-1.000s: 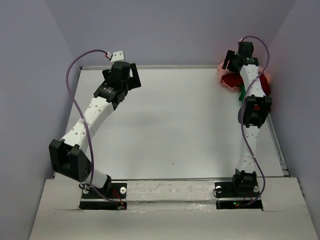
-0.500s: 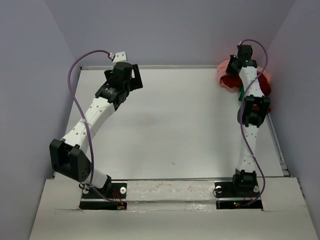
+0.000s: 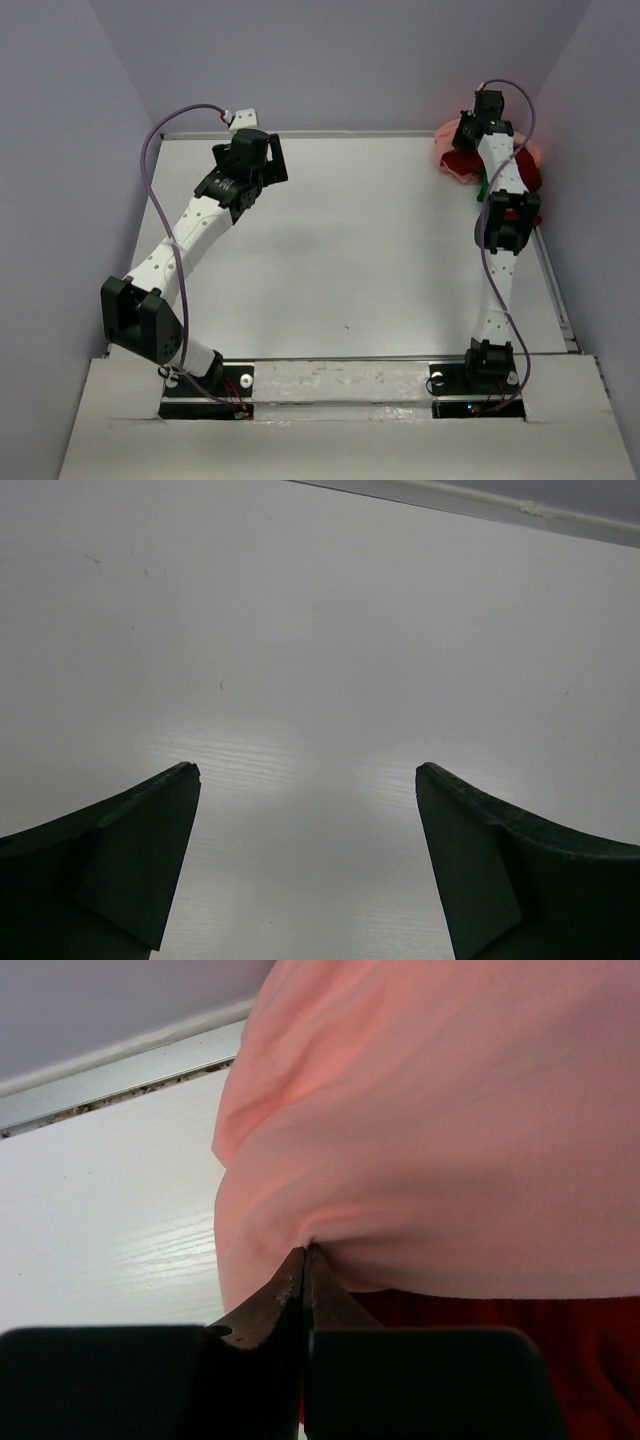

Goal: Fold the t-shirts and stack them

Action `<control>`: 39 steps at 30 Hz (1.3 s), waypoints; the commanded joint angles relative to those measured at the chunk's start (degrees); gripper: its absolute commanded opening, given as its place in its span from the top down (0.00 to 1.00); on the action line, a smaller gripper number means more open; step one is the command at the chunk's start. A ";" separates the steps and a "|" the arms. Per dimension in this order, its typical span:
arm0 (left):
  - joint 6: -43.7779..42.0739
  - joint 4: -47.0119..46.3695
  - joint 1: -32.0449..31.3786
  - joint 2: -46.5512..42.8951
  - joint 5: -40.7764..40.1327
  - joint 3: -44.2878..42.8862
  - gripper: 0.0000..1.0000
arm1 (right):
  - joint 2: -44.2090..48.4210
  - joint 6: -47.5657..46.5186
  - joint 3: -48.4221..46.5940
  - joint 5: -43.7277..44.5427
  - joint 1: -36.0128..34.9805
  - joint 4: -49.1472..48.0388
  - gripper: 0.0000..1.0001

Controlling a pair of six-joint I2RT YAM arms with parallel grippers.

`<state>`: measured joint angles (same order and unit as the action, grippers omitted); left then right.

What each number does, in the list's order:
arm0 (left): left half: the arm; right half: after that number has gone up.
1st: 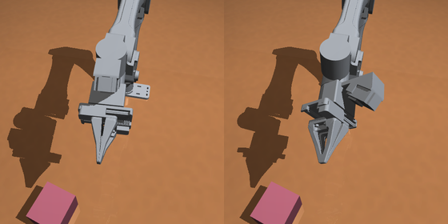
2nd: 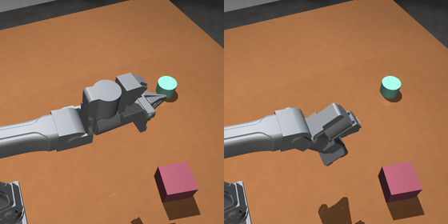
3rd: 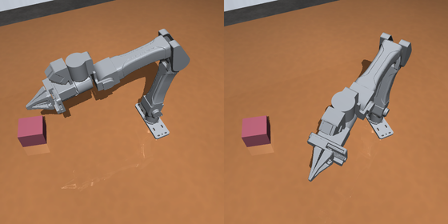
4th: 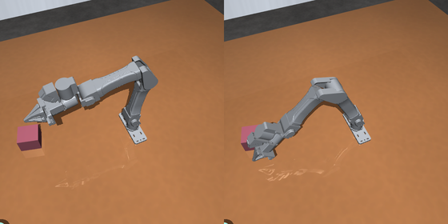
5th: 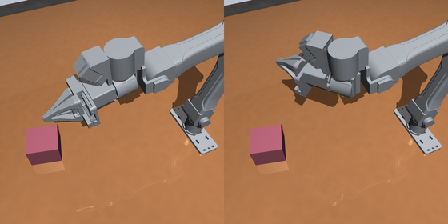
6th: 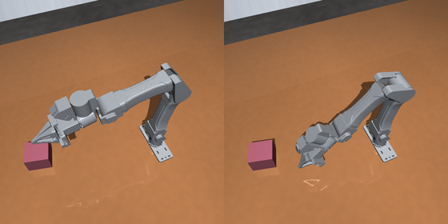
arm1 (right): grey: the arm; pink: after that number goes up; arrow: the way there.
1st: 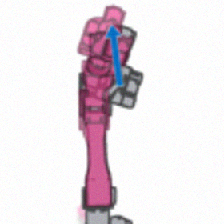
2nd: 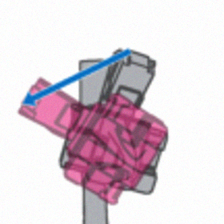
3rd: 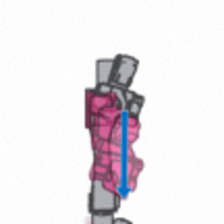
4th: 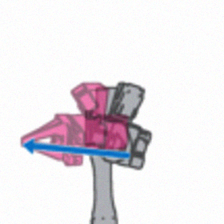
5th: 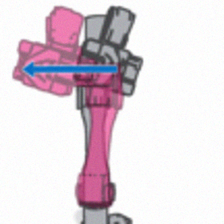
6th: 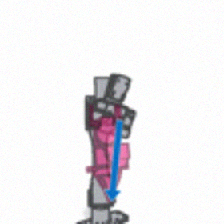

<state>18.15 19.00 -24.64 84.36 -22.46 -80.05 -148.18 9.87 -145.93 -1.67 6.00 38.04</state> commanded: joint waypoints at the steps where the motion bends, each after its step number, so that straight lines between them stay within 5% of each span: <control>1: -0.14 -1.16 -1.28 -0.86 -0.92 1.48 0.01 | 8.15 -0.90 0.03 1.41 0.06 -4.29 1.00; 14: 1.09 -1.60 -4.18 -4.90 -1.27 5.87 0.01 | 28.90 -6.08 4.41 2.89 -2.22 -8.67 1.00; 27: 1.18 -0.11 -8.66 -11.23 -0.48 11.67 0.01 | 18.63 -5.21 -8.93 -0.44 4.28 -18.35 1.00; 39: 4.52 0.24 -13.06 -12.38 -2.94 13.70 0.01 | 26.09 -2.49 -11.31 -7.99 5.43 -17.74 1.00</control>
<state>21.28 20.38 -36.23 71.72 -23.66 -66.13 -130.15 6.52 -152.99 -5.58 12.64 26.55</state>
